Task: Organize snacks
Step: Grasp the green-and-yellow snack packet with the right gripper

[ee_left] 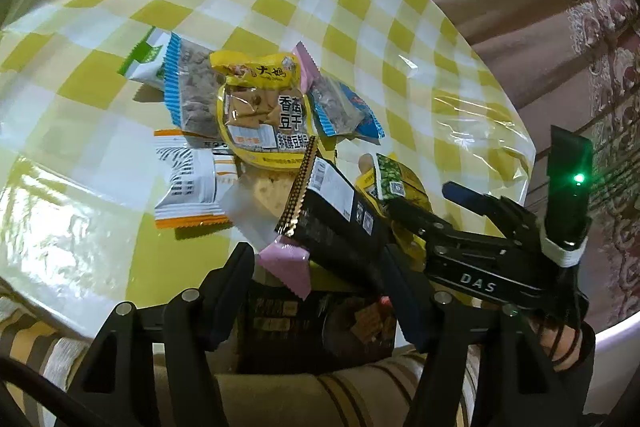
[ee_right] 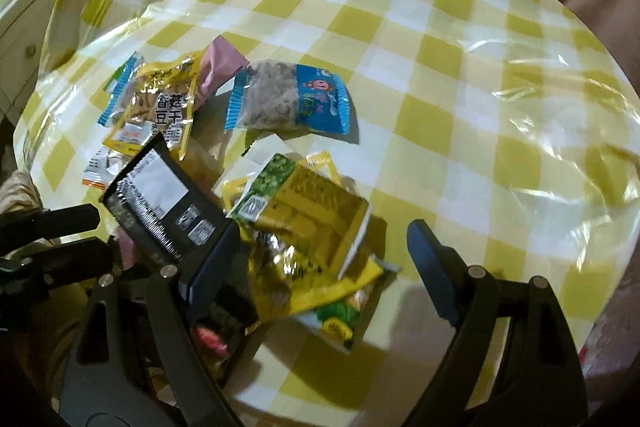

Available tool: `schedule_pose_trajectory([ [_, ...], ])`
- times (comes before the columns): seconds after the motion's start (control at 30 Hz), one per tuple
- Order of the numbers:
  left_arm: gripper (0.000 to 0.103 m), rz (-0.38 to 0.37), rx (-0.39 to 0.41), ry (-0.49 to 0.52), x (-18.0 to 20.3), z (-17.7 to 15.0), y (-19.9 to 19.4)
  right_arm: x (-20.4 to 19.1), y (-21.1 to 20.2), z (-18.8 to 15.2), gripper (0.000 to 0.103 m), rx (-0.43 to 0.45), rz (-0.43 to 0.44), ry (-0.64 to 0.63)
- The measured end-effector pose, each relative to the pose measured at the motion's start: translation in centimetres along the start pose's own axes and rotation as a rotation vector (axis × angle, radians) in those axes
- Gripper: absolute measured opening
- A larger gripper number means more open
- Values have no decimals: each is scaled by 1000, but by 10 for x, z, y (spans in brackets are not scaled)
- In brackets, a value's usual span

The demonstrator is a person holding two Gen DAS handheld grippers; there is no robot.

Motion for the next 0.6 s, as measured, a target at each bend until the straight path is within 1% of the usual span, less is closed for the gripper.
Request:
schedule_pose_trajectory([
  [0.13,64,-8,-10,0,1,6,8,2,12,6,87,-13,35,-22],
  [0.27,59,-18,-19,-6,2,12,16,6,20,11,87,-16,82,-5],
  [0.3,58,-20,-20,-5,2,13,17,6,20,11,85,-13,89,-2],
  [0.33,55,-21,-22,-3,3,14,18,6,21,12,80,-13,99,2],
  [0.37,53,-18,-24,1,4,15,20,6,21,12,77,-14,118,7],
  [0.4,50,-19,-24,4,4,16,21,5,22,12,72,-15,133,11],
  [0.43,46,-17,-24,6,5,17,21,5,22,12,66,-16,149,15],
  [0.5,40,-9,-18,4,5,19,22,4,20,11,62,-9,145,20],
  [0.53,33,-14,-17,2,5,19,22,4,19,11,59,-5,142,22],
  [0.6,31,-20,-7,6,6,19,21,7,16,9,57,4,149,44],
])
Point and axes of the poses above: each gripper's, at about its wrist camera, not at the fingertips, and y roughly the way its jaws point, x to its right, z to its top, the point moved 6 cm from there along y, roughly the way its jaws point, and after that the axes turned 6 degrees about -x, right-handed, at the moved point
